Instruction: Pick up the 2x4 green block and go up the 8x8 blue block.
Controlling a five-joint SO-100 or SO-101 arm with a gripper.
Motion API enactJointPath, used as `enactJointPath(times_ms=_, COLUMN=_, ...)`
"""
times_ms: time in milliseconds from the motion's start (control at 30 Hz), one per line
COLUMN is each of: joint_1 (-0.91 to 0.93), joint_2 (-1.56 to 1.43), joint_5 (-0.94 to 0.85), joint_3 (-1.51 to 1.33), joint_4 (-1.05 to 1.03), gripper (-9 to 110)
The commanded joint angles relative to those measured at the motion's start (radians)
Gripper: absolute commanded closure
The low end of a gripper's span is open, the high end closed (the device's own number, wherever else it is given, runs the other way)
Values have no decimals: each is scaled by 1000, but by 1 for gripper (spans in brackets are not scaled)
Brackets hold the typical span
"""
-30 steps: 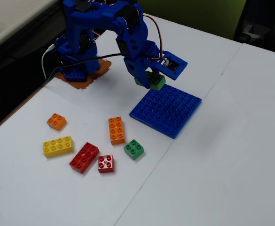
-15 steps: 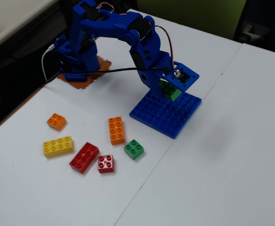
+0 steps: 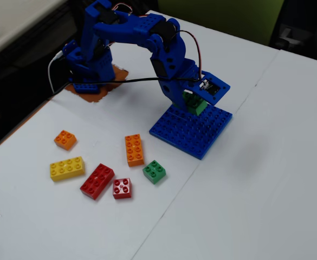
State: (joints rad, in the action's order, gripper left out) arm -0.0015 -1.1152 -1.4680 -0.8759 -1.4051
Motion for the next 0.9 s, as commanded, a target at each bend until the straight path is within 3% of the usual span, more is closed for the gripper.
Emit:
enactJointPath(times_ms=0, joint_1=-9, joint_2=-54, joint_5=-5, joint_3=54, joint_4=-5, gripper=101)
enactJointPath(times_ms=867, joint_1=-3, joint_2=-64, joint_5=-46, joint_3=54, joint_4=-17, gripper=101)
